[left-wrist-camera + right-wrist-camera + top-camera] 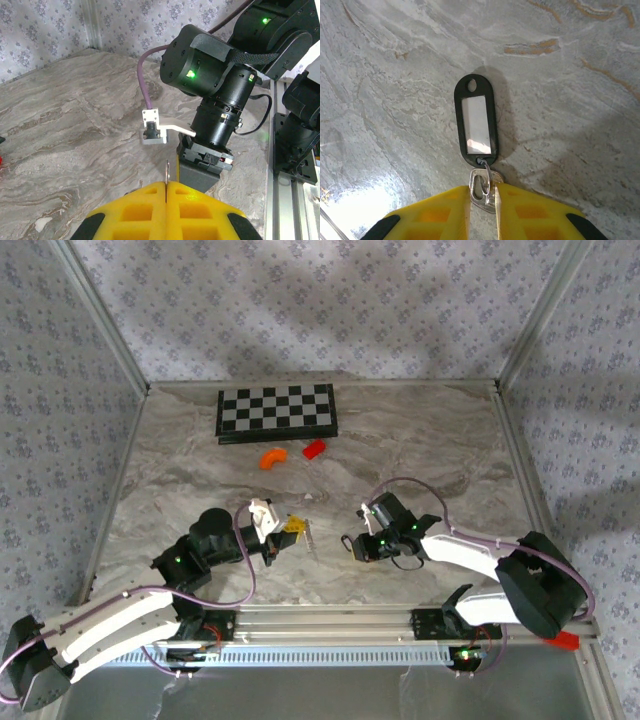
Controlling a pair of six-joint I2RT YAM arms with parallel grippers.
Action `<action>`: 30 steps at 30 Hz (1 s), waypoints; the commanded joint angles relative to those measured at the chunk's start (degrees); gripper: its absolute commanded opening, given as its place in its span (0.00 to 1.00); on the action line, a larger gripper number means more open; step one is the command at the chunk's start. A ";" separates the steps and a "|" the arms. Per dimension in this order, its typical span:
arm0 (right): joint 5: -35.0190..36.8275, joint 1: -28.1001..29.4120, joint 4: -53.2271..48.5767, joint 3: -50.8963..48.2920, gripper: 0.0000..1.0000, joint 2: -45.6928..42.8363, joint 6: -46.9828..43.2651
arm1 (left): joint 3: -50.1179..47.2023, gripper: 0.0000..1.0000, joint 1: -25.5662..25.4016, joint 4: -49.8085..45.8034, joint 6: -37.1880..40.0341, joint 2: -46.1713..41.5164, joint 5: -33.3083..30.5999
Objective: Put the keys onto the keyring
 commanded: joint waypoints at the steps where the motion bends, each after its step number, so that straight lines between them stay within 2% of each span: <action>1: -0.90 0.32 0.58 0.57 0.22 0.91 -0.79 | 2.02 0.00 0.24 2.96 -0.52 -0.22 1.34; 30: -0.74 0.39 0.90 0.84 0.14 1.62 -2.30 | 2.10 0.00 0.24 2.65 -0.67 -0.42 1.35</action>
